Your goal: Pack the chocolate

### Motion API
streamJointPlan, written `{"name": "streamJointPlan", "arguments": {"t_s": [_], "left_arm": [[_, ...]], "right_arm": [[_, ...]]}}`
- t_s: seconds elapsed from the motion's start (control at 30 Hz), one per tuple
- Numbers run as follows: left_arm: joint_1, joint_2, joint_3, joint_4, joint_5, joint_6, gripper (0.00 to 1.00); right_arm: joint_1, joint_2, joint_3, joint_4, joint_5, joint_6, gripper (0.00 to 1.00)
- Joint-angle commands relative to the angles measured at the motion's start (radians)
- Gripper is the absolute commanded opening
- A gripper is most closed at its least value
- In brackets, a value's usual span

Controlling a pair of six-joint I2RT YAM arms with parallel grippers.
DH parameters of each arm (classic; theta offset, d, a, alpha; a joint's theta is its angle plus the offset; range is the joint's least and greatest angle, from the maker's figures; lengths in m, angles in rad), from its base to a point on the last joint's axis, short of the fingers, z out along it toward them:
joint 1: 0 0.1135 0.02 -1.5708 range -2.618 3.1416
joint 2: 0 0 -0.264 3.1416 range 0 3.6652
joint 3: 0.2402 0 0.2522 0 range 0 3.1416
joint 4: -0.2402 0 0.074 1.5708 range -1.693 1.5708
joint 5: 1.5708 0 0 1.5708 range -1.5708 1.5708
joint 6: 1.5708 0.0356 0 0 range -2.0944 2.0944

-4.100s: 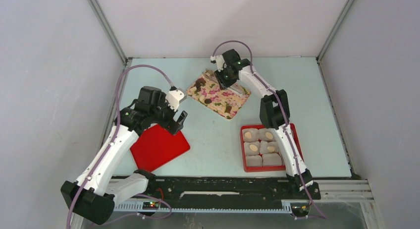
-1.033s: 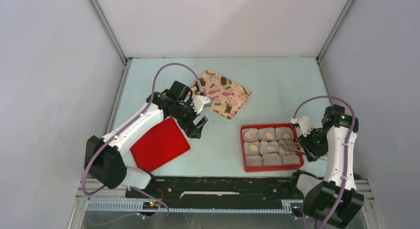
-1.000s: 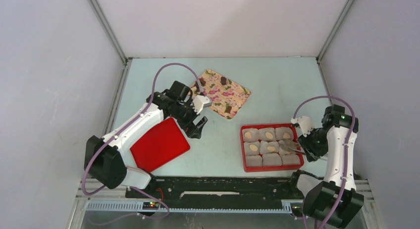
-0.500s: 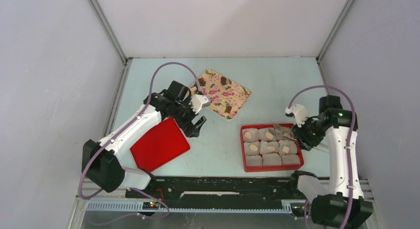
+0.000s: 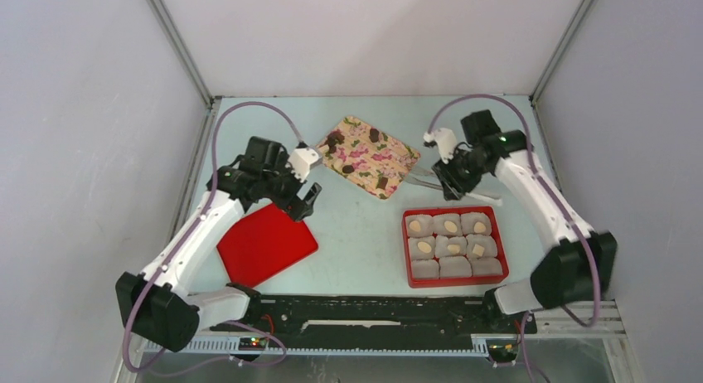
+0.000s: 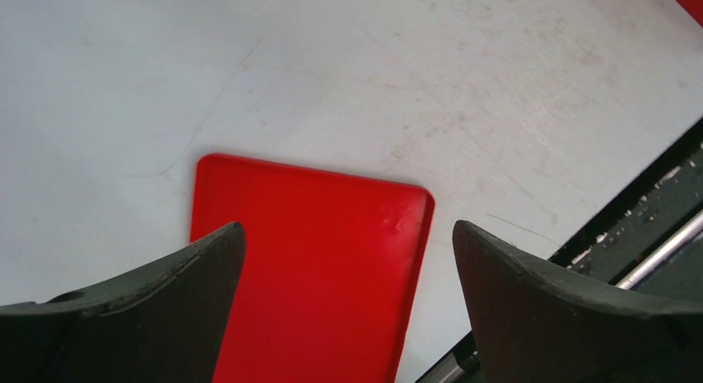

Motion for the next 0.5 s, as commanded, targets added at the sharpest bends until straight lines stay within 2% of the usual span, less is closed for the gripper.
{"name": "streamJointPlan", "arguments": {"t_s": [0.0, 0.13, 0.47], "left_arm": [[0.071, -0.087, -0.036, 0.040, 0.026, -0.024, 0.98], [0.088, -0.110, -0.060, 0.037, 0.031, -0.021, 0.98], [0.090, -0.101, -0.050, 0.027, 0.056, -0.021, 0.98]], "right_arm": [[0.061, 0.154, 0.110, 0.089, -0.016, 0.143, 0.41], [0.104, 0.285, 0.184, 0.085, -0.004, 0.153, 0.41], [0.141, 0.479, 0.351, 0.070, -0.008, 0.136, 0.45]]}}
